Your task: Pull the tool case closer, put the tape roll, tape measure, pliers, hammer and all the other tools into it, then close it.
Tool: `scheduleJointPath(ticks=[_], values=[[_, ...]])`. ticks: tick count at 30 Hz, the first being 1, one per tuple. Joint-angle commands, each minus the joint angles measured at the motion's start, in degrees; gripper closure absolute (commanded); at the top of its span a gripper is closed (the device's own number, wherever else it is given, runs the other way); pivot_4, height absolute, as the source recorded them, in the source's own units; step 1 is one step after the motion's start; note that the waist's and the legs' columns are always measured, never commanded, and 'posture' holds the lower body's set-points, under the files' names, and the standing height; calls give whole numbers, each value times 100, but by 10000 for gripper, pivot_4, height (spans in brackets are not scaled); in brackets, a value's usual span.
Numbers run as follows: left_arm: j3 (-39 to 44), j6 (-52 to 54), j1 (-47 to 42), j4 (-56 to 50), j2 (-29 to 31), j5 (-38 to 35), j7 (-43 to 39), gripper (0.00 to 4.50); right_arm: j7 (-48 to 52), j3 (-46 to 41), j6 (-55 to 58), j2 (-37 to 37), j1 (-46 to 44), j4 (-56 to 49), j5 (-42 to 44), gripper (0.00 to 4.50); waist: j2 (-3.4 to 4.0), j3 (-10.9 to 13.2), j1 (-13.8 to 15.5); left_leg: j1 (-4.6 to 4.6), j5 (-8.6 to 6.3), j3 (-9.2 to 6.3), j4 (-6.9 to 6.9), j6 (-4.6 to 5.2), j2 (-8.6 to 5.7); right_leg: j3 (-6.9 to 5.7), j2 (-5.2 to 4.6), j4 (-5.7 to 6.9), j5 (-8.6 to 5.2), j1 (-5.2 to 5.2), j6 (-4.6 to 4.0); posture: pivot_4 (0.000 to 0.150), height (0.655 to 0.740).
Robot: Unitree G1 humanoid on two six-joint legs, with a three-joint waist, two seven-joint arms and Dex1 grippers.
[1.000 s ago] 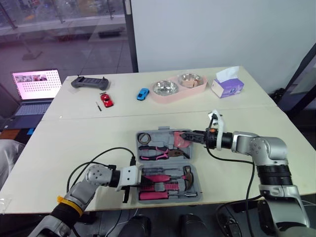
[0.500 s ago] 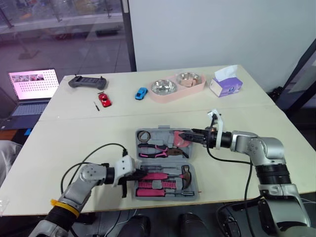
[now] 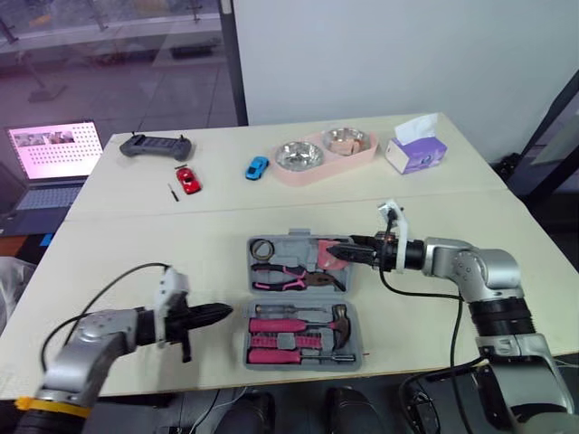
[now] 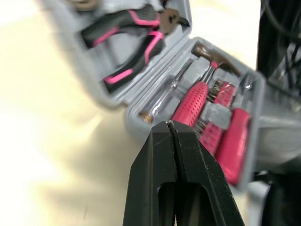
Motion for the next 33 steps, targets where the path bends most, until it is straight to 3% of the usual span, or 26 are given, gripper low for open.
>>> scheduleJointPath(ticks=[1,8,11,15,19,27,33], values=[[203,-9,-37,40,122,-61,-160,45000,411,36,123,-215,229,-901,407,1388,-6,3,24,-1,0,0,2,0,-2,-1,-1,0,0,2,0,1500,7400],[341,154,-156,-65,138,-123,-101,45000,1444,-402,257,-1763,1873,-3650,1394,1388,-18,10,154,-18,-1,-4,4,0,1,-4,-5,-8,0,-5,0,1500,7400],[413,268,-110,-208,175,-278,-219,45000,1429,-1283,368,-1995,2062,-3910,2233,1388,-39,23,125,-19,-1,0,12,1,2,-4,-9,-10,0,-2,1,1500,7400],[402,289,-26,-322,294,-284,-416,45000,1285,-1867,358,-2326,2082,-3883,2519,1388,-47,28,136,-17,-2,17,40,-2,18,-3,-4,-12,1,4,-34,1500,7400],[469,326,71,-555,452,-423,-630,45000,1041,-2206,-206,-2406,2212,-3644,2026,1388,-55,31,150,-20,-1,18,45,-2,29,-5,-1,-11,2,5,-40,1500,7400],[1076,265,227,-984,796,-445,-504,45000,1535,-2509,-2324,-2516,3737,-3170,226,1388,-57,35,273,-26,-4,27,44,4,27,-12,-2,-12,12,-1,-23,1500,7400],[1626,275,617,-1215,914,-284,-227,45000,1730,-2820,-2796,-2472,4105,-2736,70,1388,-54,37,287,-24,-3,31,67,0,40,-5,5,-8,7,6,-49,1500,7400]])
